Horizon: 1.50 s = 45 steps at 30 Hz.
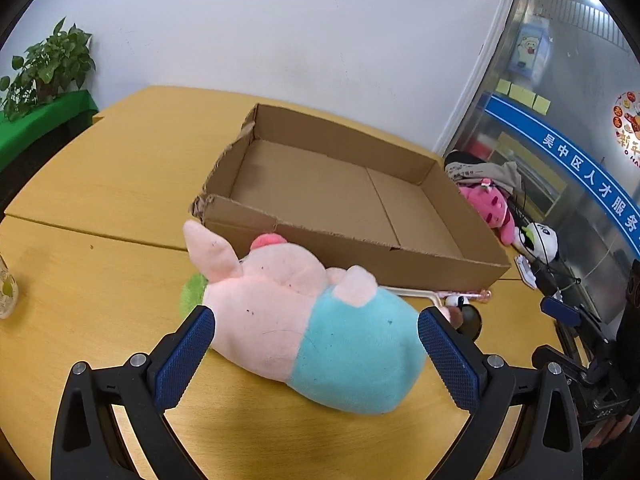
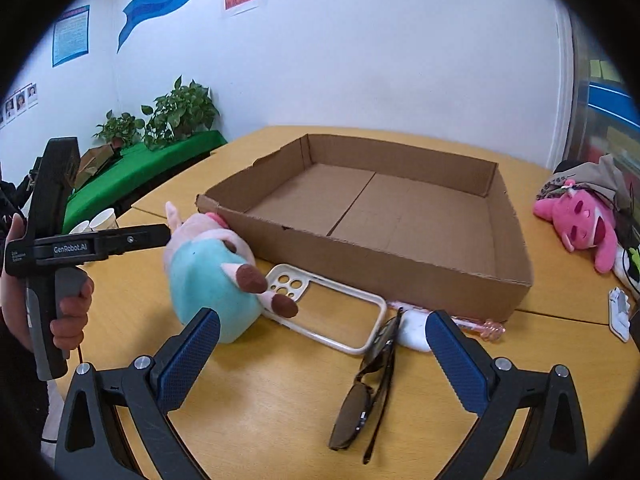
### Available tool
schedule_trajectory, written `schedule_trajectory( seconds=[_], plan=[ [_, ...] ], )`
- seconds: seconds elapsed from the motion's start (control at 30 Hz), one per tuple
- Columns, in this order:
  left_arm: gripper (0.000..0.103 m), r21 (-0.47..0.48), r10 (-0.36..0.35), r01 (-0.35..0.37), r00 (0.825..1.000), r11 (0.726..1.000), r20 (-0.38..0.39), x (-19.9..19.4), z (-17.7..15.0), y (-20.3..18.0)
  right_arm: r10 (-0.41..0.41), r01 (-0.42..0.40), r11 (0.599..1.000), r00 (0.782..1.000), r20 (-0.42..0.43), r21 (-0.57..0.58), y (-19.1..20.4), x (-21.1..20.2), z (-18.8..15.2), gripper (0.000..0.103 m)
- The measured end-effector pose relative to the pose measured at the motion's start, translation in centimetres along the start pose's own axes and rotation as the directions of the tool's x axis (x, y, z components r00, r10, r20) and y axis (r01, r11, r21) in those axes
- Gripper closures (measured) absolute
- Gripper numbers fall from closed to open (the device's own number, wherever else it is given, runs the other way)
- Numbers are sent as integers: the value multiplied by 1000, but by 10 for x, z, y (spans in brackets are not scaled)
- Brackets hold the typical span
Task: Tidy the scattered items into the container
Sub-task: 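Close both grippers on the pink-and-teal plush pig from either side, then lift the plush pig with both grippers and carry it over the box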
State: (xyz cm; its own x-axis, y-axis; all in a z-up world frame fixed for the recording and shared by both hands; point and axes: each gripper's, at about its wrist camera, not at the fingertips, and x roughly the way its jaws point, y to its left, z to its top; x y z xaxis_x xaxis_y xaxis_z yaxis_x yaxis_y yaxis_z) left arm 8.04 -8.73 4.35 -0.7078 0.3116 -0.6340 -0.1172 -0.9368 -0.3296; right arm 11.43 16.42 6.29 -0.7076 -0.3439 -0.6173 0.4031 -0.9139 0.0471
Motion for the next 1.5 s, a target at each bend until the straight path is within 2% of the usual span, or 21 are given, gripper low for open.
schedule_trajectory(
  seconds=[0.27,0.47,0.8,0.93,1.1,1.37,1.43,1.5],
  plan=[
    [0,-116,-52,46,997,992,-49,19,0,26,24,-25,1000,997,-68,-10,13,23,-2,0],
    [0,-135,-70,61,995,989,-70,27,-2,34,22,-23,1000,995,-95,-12,17,34,-1,0],
    [1,-176,-106,96,993,980,-49,28,0,47,31,-34,999,992,-119,-28,26,47,3,0],
    [6,-193,-109,96,992,977,-57,33,0,54,75,-82,996,989,-126,-48,34,55,9,0],
    [6,-244,-143,124,988,962,-63,39,-2,64,124,-139,985,982,-144,-97,55,71,21,0],
    [12,-304,-199,175,979,937,-51,43,-5,73,156,-190,966,969,-191,-176,89,109,29,1],
    [14,-319,-217,191,975,928,-48,43,-5,76,200,-236,961,952,-230,-145,91,120,28,2],
    [16,-336,-238,209,970,918,-47,43,-7,80,253,-293,948,930,-267,-122,92,127,25,16]
  ],
)
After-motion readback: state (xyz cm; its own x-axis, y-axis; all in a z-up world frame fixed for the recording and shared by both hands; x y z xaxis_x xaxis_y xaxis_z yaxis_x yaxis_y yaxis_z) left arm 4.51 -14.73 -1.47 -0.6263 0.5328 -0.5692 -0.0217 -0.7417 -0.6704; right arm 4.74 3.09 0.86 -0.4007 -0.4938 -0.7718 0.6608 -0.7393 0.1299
